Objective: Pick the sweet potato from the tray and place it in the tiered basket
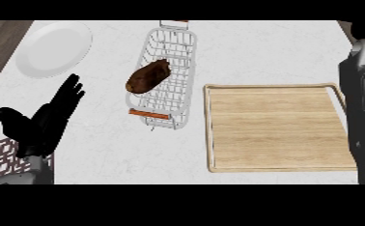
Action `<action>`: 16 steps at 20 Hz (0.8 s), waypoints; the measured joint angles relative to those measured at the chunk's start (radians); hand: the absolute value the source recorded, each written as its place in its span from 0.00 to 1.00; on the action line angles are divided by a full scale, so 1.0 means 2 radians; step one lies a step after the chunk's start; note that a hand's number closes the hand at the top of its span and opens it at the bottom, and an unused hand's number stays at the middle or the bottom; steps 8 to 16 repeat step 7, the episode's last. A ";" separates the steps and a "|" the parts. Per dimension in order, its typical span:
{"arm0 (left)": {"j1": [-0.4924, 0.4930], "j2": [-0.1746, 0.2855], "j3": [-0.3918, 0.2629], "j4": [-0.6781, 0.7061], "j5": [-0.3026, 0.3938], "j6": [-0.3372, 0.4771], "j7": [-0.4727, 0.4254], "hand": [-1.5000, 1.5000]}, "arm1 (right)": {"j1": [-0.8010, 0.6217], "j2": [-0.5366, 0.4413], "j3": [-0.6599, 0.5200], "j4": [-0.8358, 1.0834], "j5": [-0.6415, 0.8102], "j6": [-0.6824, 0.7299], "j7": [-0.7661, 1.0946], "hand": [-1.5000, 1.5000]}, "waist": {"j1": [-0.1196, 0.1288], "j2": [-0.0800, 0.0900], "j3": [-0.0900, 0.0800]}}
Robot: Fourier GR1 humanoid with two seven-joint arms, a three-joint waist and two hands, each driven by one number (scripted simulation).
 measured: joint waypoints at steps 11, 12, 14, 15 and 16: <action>0.004 -0.006 -0.006 -0.009 -0.007 0.003 0.006 0.50 | 0.059 -0.080 -0.096 -0.015 -0.087 0.091 -0.031 0.00 | 0.002 0.000 0.000; 0.004 -0.006 -0.006 -0.009 -0.007 0.003 0.006 0.50 | 0.059 -0.080 -0.096 -0.015 -0.087 0.091 -0.031 0.00 | 0.002 0.000 0.000; 0.004 -0.006 -0.006 -0.009 -0.007 0.003 0.006 0.50 | 0.059 -0.080 -0.096 -0.015 -0.087 0.091 -0.031 0.00 | 0.002 0.000 0.000; 0.004 -0.006 -0.006 -0.009 -0.007 0.003 0.006 0.50 | 0.059 -0.080 -0.096 -0.015 -0.087 0.091 -0.031 0.00 | 0.002 0.000 0.000; 0.004 -0.006 -0.006 -0.009 -0.007 0.003 0.006 0.50 | 0.059 -0.080 -0.096 -0.015 -0.087 0.091 -0.031 0.00 | 0.002 0.000 0.000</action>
